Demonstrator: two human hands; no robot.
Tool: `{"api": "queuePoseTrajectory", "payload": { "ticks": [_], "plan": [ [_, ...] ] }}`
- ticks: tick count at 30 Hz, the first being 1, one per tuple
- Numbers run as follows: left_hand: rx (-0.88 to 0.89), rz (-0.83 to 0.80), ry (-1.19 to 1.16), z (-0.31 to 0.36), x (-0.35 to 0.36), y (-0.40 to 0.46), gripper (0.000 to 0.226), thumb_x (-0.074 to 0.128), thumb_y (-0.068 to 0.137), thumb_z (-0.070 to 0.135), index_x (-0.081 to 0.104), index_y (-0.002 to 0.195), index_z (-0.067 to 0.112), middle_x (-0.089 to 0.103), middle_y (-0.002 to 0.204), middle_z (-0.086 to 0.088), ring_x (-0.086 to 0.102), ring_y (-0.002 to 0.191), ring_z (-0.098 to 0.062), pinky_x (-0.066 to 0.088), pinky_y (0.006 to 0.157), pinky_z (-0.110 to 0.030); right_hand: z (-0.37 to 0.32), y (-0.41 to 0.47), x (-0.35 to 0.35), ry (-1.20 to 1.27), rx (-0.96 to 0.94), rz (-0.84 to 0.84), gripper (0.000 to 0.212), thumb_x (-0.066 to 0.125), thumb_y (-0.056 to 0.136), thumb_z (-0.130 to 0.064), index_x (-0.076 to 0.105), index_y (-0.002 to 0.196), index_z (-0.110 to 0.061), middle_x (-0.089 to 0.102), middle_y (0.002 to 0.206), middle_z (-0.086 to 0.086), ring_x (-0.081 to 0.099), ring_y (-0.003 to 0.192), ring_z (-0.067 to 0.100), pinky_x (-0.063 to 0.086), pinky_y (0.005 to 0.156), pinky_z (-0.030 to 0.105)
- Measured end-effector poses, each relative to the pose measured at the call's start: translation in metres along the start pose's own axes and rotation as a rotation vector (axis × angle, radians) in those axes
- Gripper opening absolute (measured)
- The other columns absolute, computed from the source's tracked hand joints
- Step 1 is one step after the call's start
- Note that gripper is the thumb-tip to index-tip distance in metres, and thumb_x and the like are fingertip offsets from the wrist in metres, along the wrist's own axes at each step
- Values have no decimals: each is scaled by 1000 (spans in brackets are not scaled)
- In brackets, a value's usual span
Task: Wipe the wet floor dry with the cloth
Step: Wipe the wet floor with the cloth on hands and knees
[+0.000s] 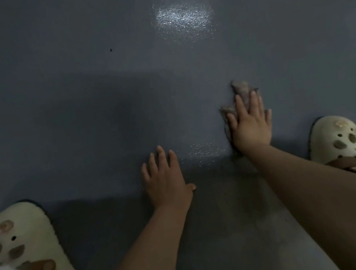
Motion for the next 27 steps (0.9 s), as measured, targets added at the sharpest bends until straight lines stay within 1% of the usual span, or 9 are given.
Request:
{"api": "queuePoseTrajectory", "payload": {
  "ticks": [2, 4, 8, 12, 15, 18, 22, 25, 27],
  "plan": [
    [-20, -1, 11, 3, -1, 1, 97, 64, 81, 54, 7, 151, 19, -5, 159, -7, -1, 146, -27, 4, 117, -44, -10, -1, 0, 52, 136, -1, 57, 24, 101, -45, 11, 152, -26, -8, 159, 7, -7, 146, 24, 0, 118, 44],
    [-24, -24, 11, 4, 0, 2, 96, 64, 81, 53, 7, 151, 19, -6, 159, -6, -2, 146, -26, 4, 117, -45, -37, -10, 3, 73, 114, -5, 56, 24, 101, -42, 12, 152, -23, -8, 159, 8, -6, 146, 26, 0, 117, 42],
    [-41, -73, 31, 8, -2, 5, 96, 65, 82, 50, 8, 151, 18, -4, 159, -7, -1, 146, -29, 4, 117, -45, -94, -49, 17, -2, -395, -73, 55, 22, 102, -41, 7, 152, -24, -12, 159, 5, -11, 146, 24, -9, 116, 38],
    [-60, -120, 56, 16, -6, 8, 94, 67, 82, 45, 11, 151, 15, -3, 159, -13, 0, 145, -34, 5, 117, -44, -79, -48, 21, -91, -638, -116, 56, 14, 99, -46, 10, 151, -27, -4, 159, 4, -3, 147, 22, -7, 114, 36],
    [-65, -177, 60, 18, -7, 10, 97, 67, 84, 41, 5, 150, 7, -8, 157, -17, -2, 145, -38, 8, 117, -42, -41, -35, 12, -24, -490, -10, 58, 23, 93, -46, 42, 142, -22, 29, 153, 11, 30, 140, 29, 20, 113, 45],
    [-64, -205, 24, 19, -8, 11, 99, 68, 84, 36, 2, 150, 5, -12, 157, -19, -4, 144, -40, 12, 117, -41, 11, -30, 6, 33, -190, -18, 53, 34, 99, -41, 25, 149, -26, 7, 159, 6, 9, 146, 23, 8, 116, 39],
    [-78, -220, 8, 21, -8, 14, 100, 70, 83, 34, 2, 150, 4, -13, 156, -20, -4, 144, -41, 13, 117, -41, 25, -37, 6, 53, 64, -30, 56, 27, 101, -39, 11, 152, -23, -9, 159, 8, -6, 147, 24, 1, 117, 38],
    [-91, -232, 9, 21, -7, 16, 101, 70, 83, 33, 0, 150, 4, -15, 156, -20, -5, 143, -41, 12, 117, -41, -6, -49, 14, 57, 42, -76, 55, 29, 102, -35, 14, 152, -19, -6, 158, 14, -1, 146, 30, 3, 117, 40],
    [-95, -230, 12, 21, -7, 16, 100, 70, 84, 33, 1, 150, 4, -14, 156, -19, -5, 144, -41, 12, 117, -41, -26, -68, 20, 20, -151, -7, 52, 35, 96, -35, 40, 143, -16, 24, 153, 18, 26, 141, 34, 21, 112, 45]
  ]
}}
Point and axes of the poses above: each hand's wrist, its own y-axis towards the middle knuckle, its own x-axis out of the palm, z = x × y, the point moved 2 cm from there along y, towards the middle knuckle
